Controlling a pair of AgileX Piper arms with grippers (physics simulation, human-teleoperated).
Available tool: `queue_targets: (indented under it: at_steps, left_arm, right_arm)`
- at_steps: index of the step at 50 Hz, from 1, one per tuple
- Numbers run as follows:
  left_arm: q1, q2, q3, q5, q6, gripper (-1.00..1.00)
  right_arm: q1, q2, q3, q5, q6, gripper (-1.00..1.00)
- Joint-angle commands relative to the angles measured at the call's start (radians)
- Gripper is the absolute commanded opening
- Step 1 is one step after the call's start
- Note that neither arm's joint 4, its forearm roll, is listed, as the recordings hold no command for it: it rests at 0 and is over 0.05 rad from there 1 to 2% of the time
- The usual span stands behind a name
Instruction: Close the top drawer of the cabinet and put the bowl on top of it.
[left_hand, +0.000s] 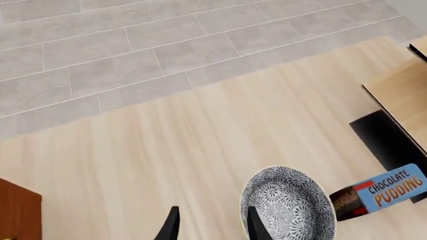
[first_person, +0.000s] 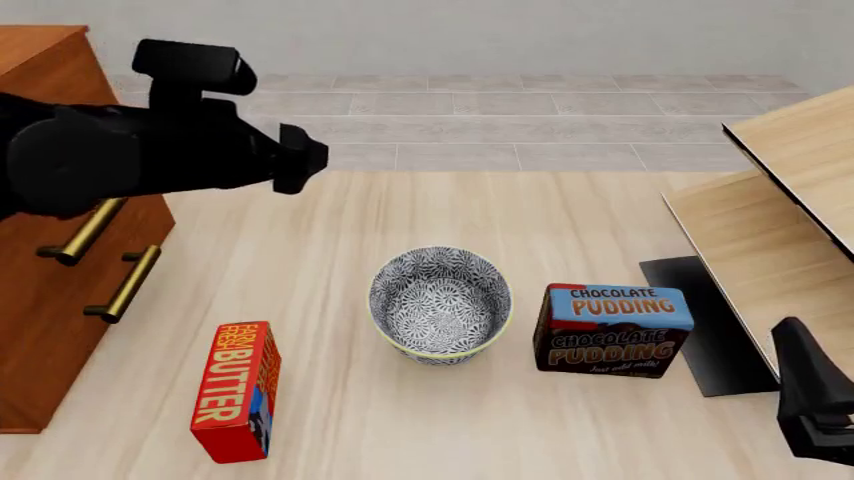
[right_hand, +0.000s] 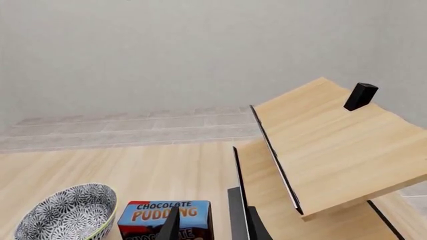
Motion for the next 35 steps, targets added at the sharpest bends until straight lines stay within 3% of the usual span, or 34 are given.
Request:
queue_targets:
  at_steps: [1, 35]
  left_arm:
    - [0.008, 0.059, -0.002, -0.041, 0.018, 1.0]
    - [-0.064, 0.181, -0.008, -0.129, -0.03, 1.0]
  right_arm:
    - [0.001, 0.0, -0.002, -0.001, 0.004, 1.0]
    - [-0.005, 0.0, 0.0, -0.004, 0.0, 1.0]
